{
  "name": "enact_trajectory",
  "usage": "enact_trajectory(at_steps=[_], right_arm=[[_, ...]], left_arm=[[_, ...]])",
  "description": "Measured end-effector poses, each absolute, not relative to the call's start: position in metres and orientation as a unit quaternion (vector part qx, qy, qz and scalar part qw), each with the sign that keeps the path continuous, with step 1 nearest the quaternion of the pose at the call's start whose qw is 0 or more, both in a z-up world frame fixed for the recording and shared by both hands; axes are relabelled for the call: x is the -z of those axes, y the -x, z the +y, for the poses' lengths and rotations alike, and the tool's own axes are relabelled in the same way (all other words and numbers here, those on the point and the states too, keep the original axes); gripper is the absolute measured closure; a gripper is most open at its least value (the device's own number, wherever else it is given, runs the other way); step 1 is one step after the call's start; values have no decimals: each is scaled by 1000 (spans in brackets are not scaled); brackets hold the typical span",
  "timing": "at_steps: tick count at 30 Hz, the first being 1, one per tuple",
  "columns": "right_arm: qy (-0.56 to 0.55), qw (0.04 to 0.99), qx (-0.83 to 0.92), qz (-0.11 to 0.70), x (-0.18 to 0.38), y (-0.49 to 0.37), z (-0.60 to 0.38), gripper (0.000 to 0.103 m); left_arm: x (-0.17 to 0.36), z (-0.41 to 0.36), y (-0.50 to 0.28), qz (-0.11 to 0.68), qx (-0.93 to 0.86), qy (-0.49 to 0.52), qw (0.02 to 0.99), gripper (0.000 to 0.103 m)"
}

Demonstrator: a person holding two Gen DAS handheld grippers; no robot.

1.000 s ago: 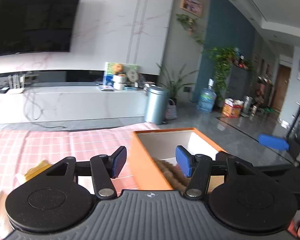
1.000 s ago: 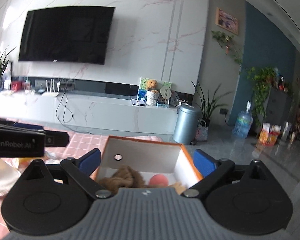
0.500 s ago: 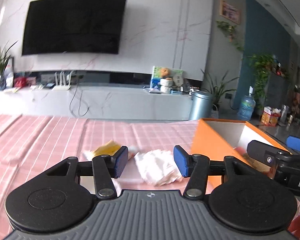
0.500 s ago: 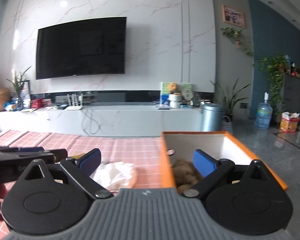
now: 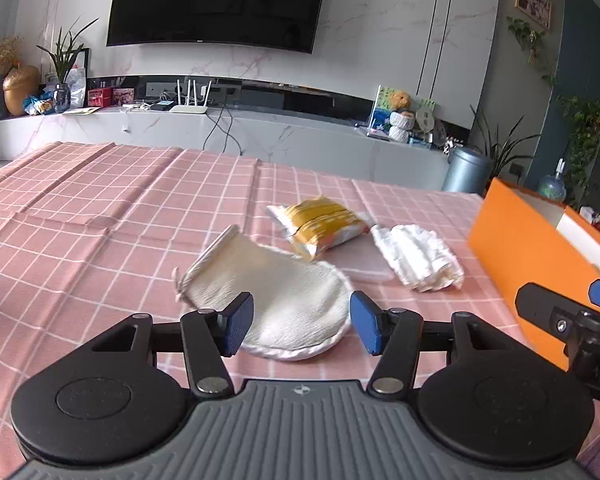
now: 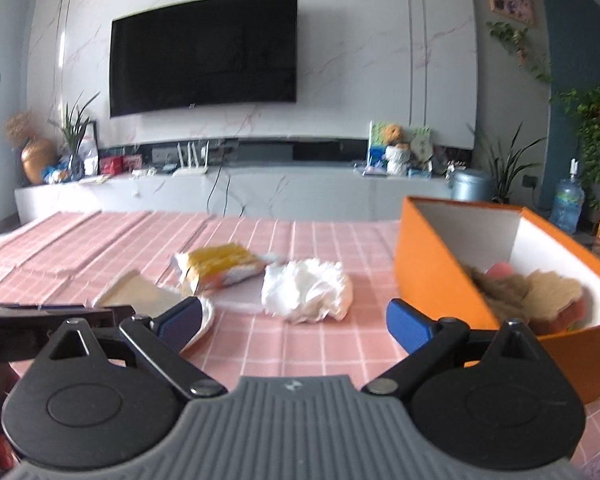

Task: Organize soft objects
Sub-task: 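Withdraw both tools from the box back toward the table items, then grasp the white mitt with left tool while right tool grasps white tissue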

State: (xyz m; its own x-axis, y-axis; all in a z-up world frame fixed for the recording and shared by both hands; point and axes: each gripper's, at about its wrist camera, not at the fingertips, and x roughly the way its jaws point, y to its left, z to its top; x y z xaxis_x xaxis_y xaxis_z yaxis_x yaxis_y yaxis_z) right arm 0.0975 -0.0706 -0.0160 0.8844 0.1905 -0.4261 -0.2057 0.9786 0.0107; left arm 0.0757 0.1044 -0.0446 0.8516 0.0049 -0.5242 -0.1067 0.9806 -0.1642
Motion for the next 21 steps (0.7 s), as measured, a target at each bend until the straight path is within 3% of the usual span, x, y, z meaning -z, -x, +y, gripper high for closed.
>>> enact_trajectory(at_steps=[3, 8, 21], right_arm=[[27, 965, -103, 238, 28, -106, -64, 6], [25, 958, -107, 265, 45, -121, -56, 6], [39, 947, -105, 300, 66, -171, -40, 6]], left_arm=[[50, 115, -72, 282, -37, 86, 955, 35], [58, 131, -73, 290, -47, 107, 950, 17], [75, 163, -117, 326, -81, 133, 932, 13]])
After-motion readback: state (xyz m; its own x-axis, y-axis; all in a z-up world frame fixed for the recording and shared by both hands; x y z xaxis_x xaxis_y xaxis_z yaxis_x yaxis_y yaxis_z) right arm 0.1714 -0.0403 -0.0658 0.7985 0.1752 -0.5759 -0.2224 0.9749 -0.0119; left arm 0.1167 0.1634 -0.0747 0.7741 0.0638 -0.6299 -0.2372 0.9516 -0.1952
